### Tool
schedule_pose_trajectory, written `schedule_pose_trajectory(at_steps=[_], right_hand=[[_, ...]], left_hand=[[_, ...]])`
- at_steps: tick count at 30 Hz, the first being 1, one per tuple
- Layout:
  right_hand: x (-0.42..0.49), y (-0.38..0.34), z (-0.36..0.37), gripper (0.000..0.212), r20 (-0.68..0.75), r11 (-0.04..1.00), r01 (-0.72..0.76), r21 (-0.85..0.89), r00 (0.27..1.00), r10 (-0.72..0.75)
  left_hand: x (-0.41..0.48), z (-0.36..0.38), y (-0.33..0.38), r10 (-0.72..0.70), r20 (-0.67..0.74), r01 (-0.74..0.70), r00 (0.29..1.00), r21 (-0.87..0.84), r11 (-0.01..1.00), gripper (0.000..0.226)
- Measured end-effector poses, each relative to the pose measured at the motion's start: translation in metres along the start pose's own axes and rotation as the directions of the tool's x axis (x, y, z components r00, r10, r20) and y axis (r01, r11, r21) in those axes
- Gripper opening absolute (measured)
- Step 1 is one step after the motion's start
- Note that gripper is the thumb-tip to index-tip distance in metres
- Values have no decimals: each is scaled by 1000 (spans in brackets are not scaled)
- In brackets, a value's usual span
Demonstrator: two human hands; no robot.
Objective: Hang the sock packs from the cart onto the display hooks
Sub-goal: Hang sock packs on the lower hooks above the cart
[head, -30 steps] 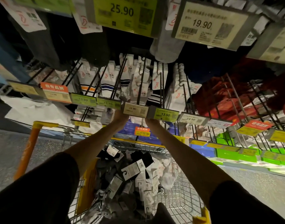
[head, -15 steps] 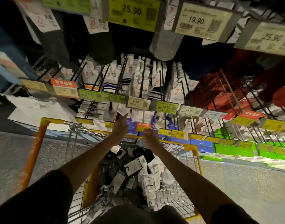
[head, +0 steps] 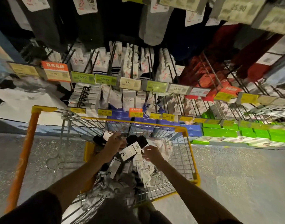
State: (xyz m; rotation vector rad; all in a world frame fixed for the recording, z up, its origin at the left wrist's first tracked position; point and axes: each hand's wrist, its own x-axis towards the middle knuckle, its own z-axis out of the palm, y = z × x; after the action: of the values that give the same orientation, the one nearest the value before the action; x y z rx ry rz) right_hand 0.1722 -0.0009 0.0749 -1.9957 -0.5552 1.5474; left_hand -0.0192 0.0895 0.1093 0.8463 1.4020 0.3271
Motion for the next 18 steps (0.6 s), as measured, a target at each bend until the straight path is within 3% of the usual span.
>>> schedule_pose_trajectory(at_steps=[3, 6, 14, 18], right_hand=[[-13, 11, -16, 16, 5, 998, 23, -56, 1000, -23], [-12, 28, -27, 18, 24, 997, 29, -67, 999, -28], [4, 91, -32, 18, 117, 988, 47, -145, 993, -30], [15, 137, -25, 11, 140, 985, -87, -149, 984, 108]], left_hand=[[-11, 5, -16, -30, 3, 30, 1000, 7, 1000, 38], [-21, 12, -31, -69, -11, 69, 998, 40, 997, 40], [-23, 35, -113, -169, -35, 171, 985, 72, 983, 20], [-9, 46, -165, -246, -12, 246, 969, 41, 968, 27]])
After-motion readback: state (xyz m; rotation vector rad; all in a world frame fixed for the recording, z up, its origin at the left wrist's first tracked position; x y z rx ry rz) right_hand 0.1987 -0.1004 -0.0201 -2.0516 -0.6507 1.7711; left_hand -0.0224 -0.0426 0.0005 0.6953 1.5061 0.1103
